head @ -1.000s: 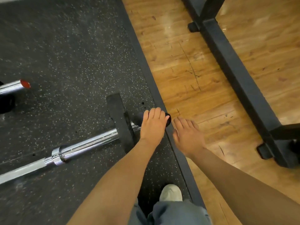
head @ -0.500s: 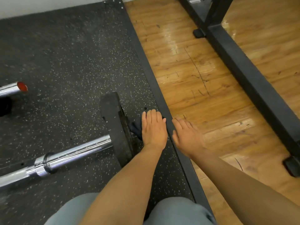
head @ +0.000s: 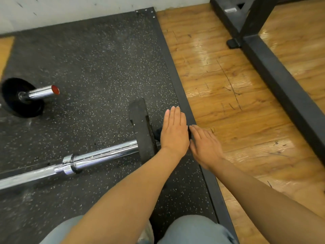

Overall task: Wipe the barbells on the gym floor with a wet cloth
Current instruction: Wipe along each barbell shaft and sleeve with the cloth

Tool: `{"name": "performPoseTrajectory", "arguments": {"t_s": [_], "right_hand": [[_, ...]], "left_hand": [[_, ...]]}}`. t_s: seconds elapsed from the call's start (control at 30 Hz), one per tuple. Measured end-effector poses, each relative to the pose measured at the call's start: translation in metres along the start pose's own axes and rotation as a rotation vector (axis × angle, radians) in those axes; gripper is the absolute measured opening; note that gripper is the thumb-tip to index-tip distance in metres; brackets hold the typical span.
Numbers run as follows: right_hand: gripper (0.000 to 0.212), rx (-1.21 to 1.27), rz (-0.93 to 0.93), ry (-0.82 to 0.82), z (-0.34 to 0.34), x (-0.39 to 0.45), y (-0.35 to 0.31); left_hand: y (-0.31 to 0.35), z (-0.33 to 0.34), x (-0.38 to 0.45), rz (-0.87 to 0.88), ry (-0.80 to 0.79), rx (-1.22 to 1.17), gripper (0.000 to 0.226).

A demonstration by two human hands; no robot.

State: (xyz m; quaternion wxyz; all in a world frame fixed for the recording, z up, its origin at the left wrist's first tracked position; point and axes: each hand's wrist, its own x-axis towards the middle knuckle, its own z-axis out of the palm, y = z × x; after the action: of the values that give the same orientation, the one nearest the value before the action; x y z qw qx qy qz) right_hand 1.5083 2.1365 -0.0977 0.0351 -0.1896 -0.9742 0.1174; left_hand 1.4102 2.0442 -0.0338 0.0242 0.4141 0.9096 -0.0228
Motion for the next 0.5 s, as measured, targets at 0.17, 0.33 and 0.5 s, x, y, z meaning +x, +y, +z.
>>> {"name": "performPoseTrajectory", "arguments": {"t_s": [0.17,0.33,0.5], "right_hand": [[0.057,0.004,-0.039,-0.004,-0.005,0.011,-0.009],[0.055,-0.058,-0.116,0.016,-0.002,0.013,-0.018],[0.054,-0.07,-0.223,0.023,0.001,0.012,-0.025]], "left_hand": [[-0.015,-0.025,-0.005,0.037,0.043,0.111,0.06],[-0.03,-0.051,-0.015,0.1,0.139,0.194,0.056],[-0.069,-0.055,-0.035,0.023,0.2,0.074,0.065]]}}
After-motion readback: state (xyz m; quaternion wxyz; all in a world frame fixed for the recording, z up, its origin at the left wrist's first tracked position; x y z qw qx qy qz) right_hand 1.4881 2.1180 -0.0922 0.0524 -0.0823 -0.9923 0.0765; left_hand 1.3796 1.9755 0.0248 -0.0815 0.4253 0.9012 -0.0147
